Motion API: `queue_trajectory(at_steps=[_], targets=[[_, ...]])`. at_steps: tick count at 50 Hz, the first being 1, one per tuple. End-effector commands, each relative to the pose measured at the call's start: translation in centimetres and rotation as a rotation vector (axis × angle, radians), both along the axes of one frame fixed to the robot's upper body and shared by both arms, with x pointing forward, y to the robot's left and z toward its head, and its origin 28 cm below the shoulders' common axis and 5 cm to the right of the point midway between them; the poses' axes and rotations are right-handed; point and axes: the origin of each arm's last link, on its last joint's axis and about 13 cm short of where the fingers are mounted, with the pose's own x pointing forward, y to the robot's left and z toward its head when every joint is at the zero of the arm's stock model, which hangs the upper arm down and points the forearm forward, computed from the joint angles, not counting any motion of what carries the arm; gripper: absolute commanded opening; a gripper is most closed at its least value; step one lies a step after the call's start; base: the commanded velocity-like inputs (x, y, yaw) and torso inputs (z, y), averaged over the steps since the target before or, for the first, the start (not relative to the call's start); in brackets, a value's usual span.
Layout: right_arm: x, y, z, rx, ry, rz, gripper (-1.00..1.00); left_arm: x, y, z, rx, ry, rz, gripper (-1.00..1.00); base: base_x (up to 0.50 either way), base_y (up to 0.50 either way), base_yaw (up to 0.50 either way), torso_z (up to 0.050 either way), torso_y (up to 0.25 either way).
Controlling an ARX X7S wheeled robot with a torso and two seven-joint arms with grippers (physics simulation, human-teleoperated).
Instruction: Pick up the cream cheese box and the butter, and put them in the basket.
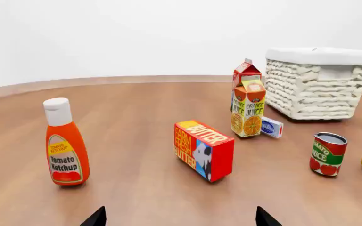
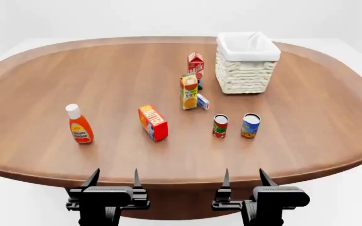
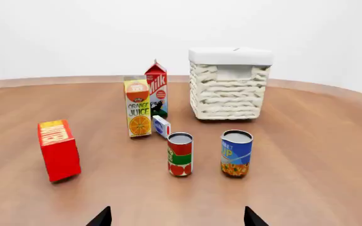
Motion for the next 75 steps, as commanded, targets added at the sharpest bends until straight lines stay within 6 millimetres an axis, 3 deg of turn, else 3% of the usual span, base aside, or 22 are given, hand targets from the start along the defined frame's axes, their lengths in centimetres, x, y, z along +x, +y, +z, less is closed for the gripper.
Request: queue_trajectory(at_steps=[1, 39, 41, 44, 50, 53, 57, 60, 75], targets=[[-0.1, 0.1, 0.0, -0.006, 0.007, 0.004, 1.0, 0.0, 0.0, 0.0, 0.002, -0.003, -0.002, 1.0, 0.0, 0.0, 0.0, 0.0, 0.0], [-0.3, 0.2, -0.3, -0.001, 0.022, 0.01, 1.0, -0.1, 0.0, -0.1, 0.04, 0.009, 0.0, 1.0, 0.0, 0.0, 0.0, 0.0, 0.0], [-0.3, 0.1, 0.3, -0.012, -0.014, 0.008, 1.0, 0.0, 0.3, 0.3, 0.038, -0.027, 0.025, 1.0, 0.0, 0.0, 0.0, 0.0, 0.0], [0.0, -0.7, 2.4, -0.003, -0.094, -0.034, 1.0, 0.1, 1.2, 2.7, -0.007, -0.154, 0.066, 1.0, 0.0, 0.0, 0.0, 0.0, 0.0], [0.3, -3.4, 8.7, 0.057, -0.485, -0.166, 1.0, -0.3, 4.1, 7.9, 0.011, -0.449, 0.264, 1.0, 0.0, 0.0, 0.0, 0.0, 0.0], [-0.1, -4.4, 10.4, 0.113, -0.624, -0.214, 1.0, -0.6, 4.8, 9.1, 0.046, -0.517, 0.308, 1.0, 0.0, 0.0, 0.0, 0.0, 0.0], [-0.6, -4.7, 11.8, 0.159, -0.746, -0.197, 1.0, -1.5, 5.7, 10.9, 0.05, -0.634, 0.362, 1.0, 0.0, 0.0, 0.0, 0.0, 0.0], [-1.0, -4.7, 12.5, 0.084, -0.805, -0.207, 1.0, -2.0, 6.1, 11.9, 0.047, -0.707, 0.382, 1.0, 0.0, 0.0, 0.0, 0.0, 0.0], [-1.8, -4.6, 13.5, 0.112, -0.873, -0.186, 1.0, -2.5, 6.8, 12.6, 0.045, -0.757, 0.438, 1.0, 0.33, -0.01, 0.0, 0.0, 0.0]])
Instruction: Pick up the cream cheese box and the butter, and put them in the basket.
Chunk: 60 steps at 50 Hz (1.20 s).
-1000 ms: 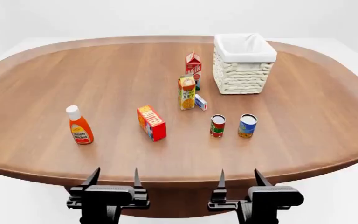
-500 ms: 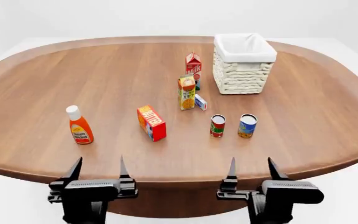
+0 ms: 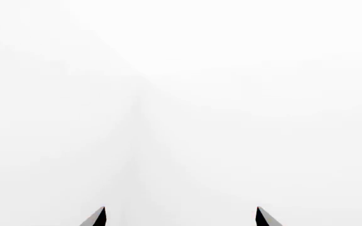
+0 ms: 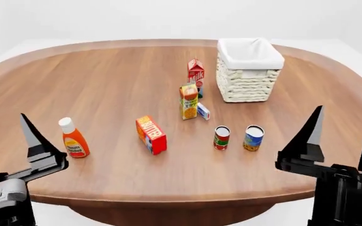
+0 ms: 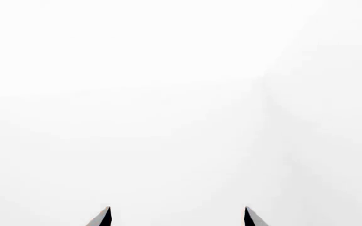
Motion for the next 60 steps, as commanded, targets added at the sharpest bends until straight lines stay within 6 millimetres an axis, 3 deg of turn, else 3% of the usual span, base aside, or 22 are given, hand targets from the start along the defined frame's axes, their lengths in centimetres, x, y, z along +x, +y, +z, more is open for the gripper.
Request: queue_trajectory(at_steps=[1, 23, 60], targets=[[-1.0, -0.4, 1.8, -0.003, -0.127, -0.016, 1.0, -0.8, 1.0, 1.3, 0.001, -0.088, 0.057, 1.0, 0.5, -0.02, 0.0, 0.0, 0.0], [-1.9, 0.0, 3.0, -0.036, -0.146, 0.021, 1.0, -2.2, 1.0, 3.0, 0.04, -0.175, 0.076, 1.0, 0.5, -0.02, 0.0, 0.0, 0.0], [-2.0, 0.4, 2.7, -0.043, -0.123, 0.059, 1.0, -2.3, 0.7, 3.1, 0.052, -0.176, 0.061, 1.0, 0.5, -0.02, 0.0, 0.0, 0.001]])
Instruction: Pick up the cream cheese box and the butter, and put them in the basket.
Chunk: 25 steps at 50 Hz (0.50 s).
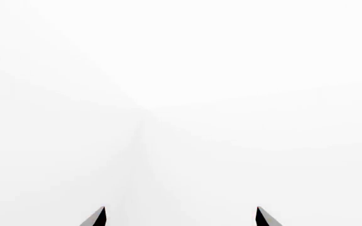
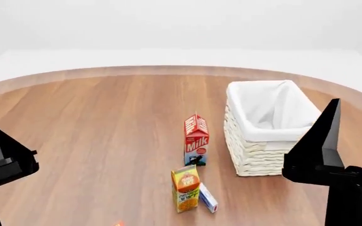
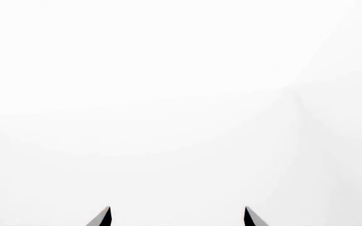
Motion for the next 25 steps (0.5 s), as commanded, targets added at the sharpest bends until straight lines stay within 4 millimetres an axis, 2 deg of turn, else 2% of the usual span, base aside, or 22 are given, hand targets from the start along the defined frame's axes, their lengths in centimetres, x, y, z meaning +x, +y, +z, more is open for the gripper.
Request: queue_trajectory(at_steps=[1, 25], targets=[[-0.1, -0.11, 0.1, -0.014, -0.009, -0.011, 1.0, -0.16, 0.18, 0.04, 0.007, -0.002, 0.008, 1.0, 0.5, -0.02, 0.0, 0.0, 0.0], [-0.22, 0.36, -0.32, -0.051, 0.005, 0.02, 1.0, -0.18, 0.19, 0.0, 0.007, -0.004, 0.006, 1.0, 0.5, -0.01, 0.0, 0.0, 0.0]])
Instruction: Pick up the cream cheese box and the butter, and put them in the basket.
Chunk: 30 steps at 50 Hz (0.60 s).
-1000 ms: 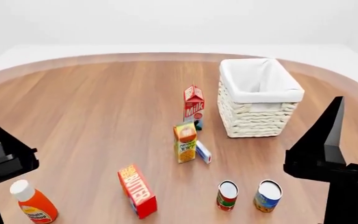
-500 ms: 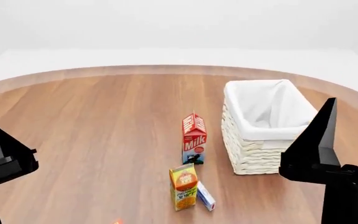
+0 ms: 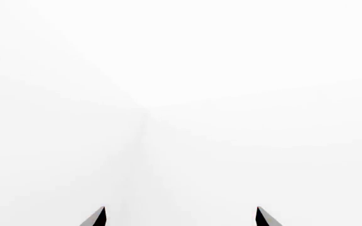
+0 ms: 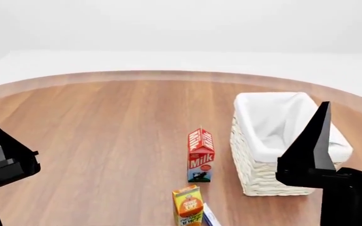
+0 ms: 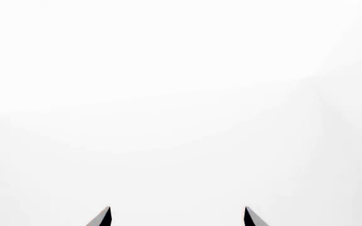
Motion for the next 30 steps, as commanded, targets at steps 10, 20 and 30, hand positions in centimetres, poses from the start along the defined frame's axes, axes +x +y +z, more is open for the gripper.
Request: queue_trajectory(at_steps=[10, 20, 30], targets=[[0.1, 0.3, -0.1, -0.095, 0.138, 0.019, 1.0, -0.1, 0.4, -0.1, -0.001, 0.002, 0.022, 1.0, 0.31, 0.01, 0.0, 0.0, 0.0], [-0.2, 0.6, 0.8, -0.17, 0.509, 0.081, 1.0, -0.1, 0.5, 0.0, -0.007, 0.004, 0.024, 1.0, 0.0, 0.0, 0.0, 0.0, 0.0], [-0.7, 0.5, 2.3, -0.244, 0.831, 0.255, 1.0, -0.1, 0.7, 0.1, -0.014, 0.003, 0.03, 1.0, 0.0, 0.0, 0.0, 0.0, 0.0]])
